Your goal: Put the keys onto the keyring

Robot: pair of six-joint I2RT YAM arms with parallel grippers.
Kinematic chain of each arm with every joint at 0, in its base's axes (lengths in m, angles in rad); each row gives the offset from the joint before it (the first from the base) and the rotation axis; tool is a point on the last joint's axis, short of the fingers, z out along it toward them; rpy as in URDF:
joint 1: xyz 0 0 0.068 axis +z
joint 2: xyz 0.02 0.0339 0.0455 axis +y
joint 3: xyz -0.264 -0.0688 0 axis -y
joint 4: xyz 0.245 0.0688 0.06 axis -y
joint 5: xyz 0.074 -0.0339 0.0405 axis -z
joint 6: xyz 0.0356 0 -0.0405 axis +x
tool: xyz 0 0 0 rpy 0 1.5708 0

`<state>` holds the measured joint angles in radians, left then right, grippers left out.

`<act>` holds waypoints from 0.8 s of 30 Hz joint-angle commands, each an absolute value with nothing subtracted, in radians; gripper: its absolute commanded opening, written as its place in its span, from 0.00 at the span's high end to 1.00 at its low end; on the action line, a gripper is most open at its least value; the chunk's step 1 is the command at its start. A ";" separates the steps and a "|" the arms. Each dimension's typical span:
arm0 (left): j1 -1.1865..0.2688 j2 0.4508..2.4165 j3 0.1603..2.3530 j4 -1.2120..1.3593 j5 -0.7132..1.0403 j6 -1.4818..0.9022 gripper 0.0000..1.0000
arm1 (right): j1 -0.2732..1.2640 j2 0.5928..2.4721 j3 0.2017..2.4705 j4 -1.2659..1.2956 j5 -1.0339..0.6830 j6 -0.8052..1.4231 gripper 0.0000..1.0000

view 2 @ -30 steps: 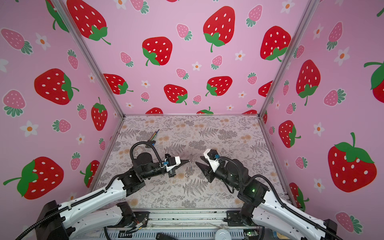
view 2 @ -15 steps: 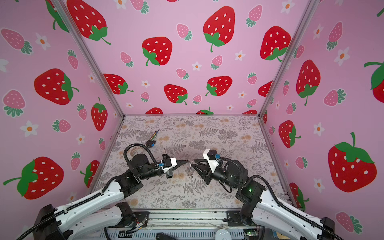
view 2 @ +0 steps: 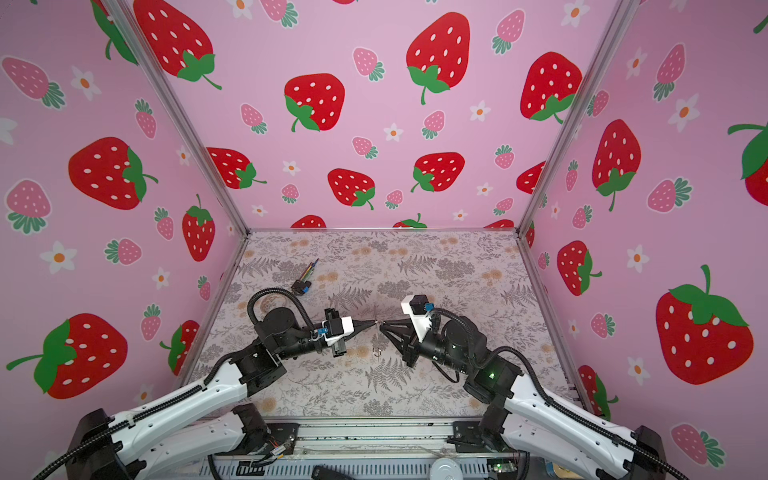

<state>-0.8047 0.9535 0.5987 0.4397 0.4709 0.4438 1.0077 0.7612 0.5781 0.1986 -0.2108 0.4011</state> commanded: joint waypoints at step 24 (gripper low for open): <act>-0.802 0.934 0.594 0.466 0.438 0.479 1.00 | 0.968 0.747 0.570 0.261 -0.246 0.510 0.94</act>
